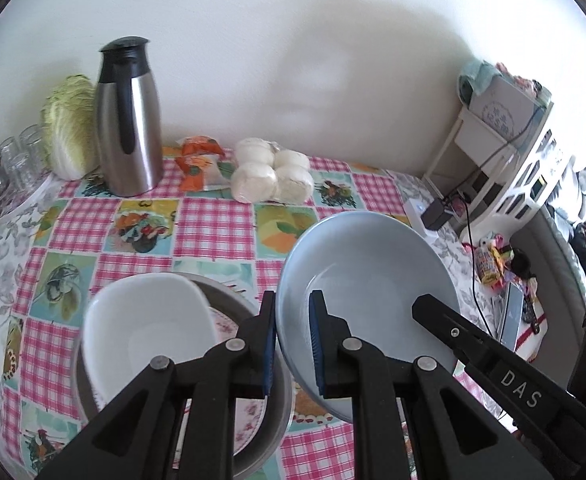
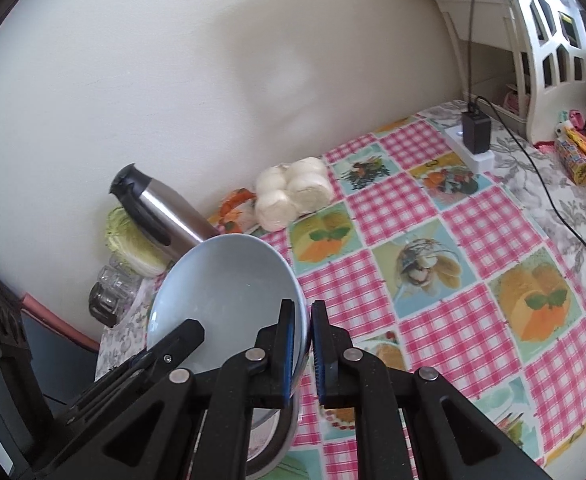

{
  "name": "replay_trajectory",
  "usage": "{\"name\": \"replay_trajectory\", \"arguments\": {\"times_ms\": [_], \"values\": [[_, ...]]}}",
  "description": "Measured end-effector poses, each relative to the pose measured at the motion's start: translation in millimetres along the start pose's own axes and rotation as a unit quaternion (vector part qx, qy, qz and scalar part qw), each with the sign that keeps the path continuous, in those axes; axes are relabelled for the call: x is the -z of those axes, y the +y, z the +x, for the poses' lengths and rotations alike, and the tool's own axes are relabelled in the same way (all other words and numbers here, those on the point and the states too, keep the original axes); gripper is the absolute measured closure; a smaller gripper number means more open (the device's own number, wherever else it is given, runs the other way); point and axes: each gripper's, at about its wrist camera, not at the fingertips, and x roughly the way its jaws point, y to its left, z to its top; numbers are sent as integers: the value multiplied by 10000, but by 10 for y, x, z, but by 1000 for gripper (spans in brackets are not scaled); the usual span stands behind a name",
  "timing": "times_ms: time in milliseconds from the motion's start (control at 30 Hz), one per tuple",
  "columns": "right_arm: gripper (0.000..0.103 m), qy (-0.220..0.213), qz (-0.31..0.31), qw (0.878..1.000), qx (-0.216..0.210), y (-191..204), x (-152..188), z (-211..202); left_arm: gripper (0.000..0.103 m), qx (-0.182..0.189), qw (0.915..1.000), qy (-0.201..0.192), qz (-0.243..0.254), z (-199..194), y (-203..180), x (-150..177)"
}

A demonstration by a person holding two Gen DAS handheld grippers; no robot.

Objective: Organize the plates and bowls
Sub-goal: 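Carry the round white bowl with the right tool over the stack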

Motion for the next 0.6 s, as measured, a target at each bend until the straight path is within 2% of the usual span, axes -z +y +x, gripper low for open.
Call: {"name": "replay_trajectory", "arguments": {"times_ms": [600], "values": [[92, 202, -692, 9973, -137, 800, 333, 209, 89, -118, 9958, -187, -886, -295, 846, 112]]}}
